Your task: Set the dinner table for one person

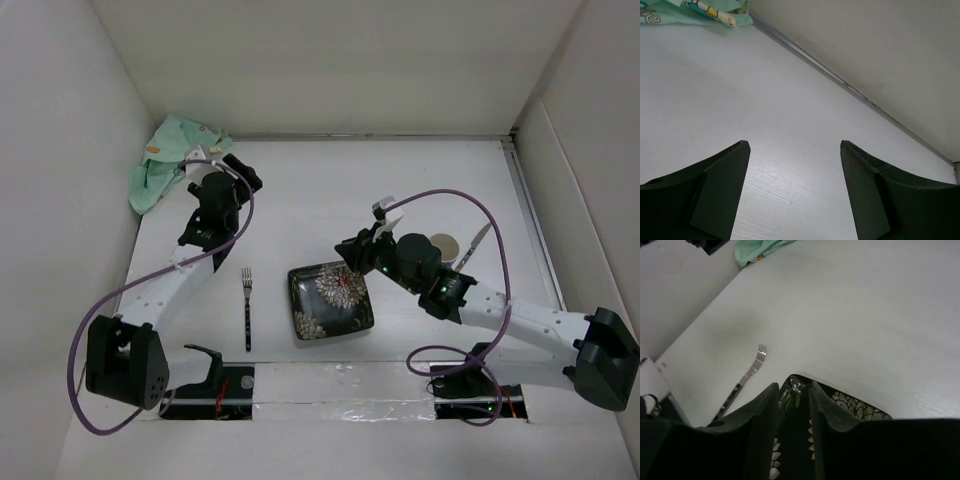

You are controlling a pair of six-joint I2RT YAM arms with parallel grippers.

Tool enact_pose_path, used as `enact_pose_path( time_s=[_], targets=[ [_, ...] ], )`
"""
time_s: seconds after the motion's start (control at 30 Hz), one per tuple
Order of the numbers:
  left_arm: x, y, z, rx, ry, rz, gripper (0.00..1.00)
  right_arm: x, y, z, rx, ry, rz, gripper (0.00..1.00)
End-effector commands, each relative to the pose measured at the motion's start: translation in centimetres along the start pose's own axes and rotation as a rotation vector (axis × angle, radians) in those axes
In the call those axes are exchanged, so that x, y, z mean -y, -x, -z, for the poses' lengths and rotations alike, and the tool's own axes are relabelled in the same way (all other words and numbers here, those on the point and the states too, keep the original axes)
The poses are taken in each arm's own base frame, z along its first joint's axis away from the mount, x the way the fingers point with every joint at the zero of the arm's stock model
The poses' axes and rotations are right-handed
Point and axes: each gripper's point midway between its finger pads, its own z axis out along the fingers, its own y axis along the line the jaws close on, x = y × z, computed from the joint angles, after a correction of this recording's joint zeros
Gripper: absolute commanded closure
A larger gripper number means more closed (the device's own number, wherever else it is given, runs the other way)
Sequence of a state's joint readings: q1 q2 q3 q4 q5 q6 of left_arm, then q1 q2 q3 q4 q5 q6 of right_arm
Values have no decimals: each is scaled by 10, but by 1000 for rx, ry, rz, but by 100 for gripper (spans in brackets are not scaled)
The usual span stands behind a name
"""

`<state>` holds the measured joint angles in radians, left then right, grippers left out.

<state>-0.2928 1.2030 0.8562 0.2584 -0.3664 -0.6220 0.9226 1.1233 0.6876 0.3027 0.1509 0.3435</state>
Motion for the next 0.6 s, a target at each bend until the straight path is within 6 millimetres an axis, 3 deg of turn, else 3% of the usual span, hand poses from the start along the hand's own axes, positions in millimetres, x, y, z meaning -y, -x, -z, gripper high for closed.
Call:
enact_pose_path(
  time_s=[0.0, 0.03, 0.07, 0.13, 0.17, 0.2, 0.27, 0.3, 0.33, 0.37, 0.43, 0.47, 0.5, 0.53, 0.57],
  targets=[
    [10, 24, -17, 69, 37, 10, 30, -11, 30, -4, 88, 28, -22, 74],
    [9, 23, -22, 67, 54, 2, 30, -12, 31, -4, 84, 29, -18, 86],
    [14, 34, -26, 95, 66, 10, 31, -12, 31, -4, 79, 29, -15, 100],
    [-1, 17, -43, 63, 133, -8, 43, -10, 28, -5, 68, 21, -10, 100],
    [6, 43, -49, 109, 149, 19, 54, -10, 27, -6, 67, 23, -11, 100],
    [-3, 35, -64, 87, 183, 15, 62, -11, 25, -8, 61, 25, -10, 100],
    [-3, 50, -80, 78, 184, 49, 83, -13, 24, -9, 52, 36, -6, 100],
    [-26, 53, -97, 73, 233, 84, 95, -12, 23, -9, 50, 34, -7, 100],
    [-35, 57, -107, 63, 239, 107, 98, -11, 21, -11, 47, 28, -7, 100],
    [-36, 55, -122, 30, 219, 123, 99, -9, 21, -11, 48, 17, -7, 100],
    [-63, 66, -142, 24, 261, 153, 95, -10, 22, -11, 46, 18, -6, 100],
    [-59, 80, -149, 28, 259, 159, 83, -9, 21, -11, 46, 13, -3, 100],
    [-76, 65, -166, -9, 302, 148, 75, -8, 22, -11, 49, 7, -3, 100],
    [-86, 70, -174, -10, 328, 146, 71, -6, 22, -12, 52, -1, -3, 100],
    [-80, 80, -181, -6, 335, 142, 62, -4, 20, -14, 50, -12, 0, 100]
  ],
)
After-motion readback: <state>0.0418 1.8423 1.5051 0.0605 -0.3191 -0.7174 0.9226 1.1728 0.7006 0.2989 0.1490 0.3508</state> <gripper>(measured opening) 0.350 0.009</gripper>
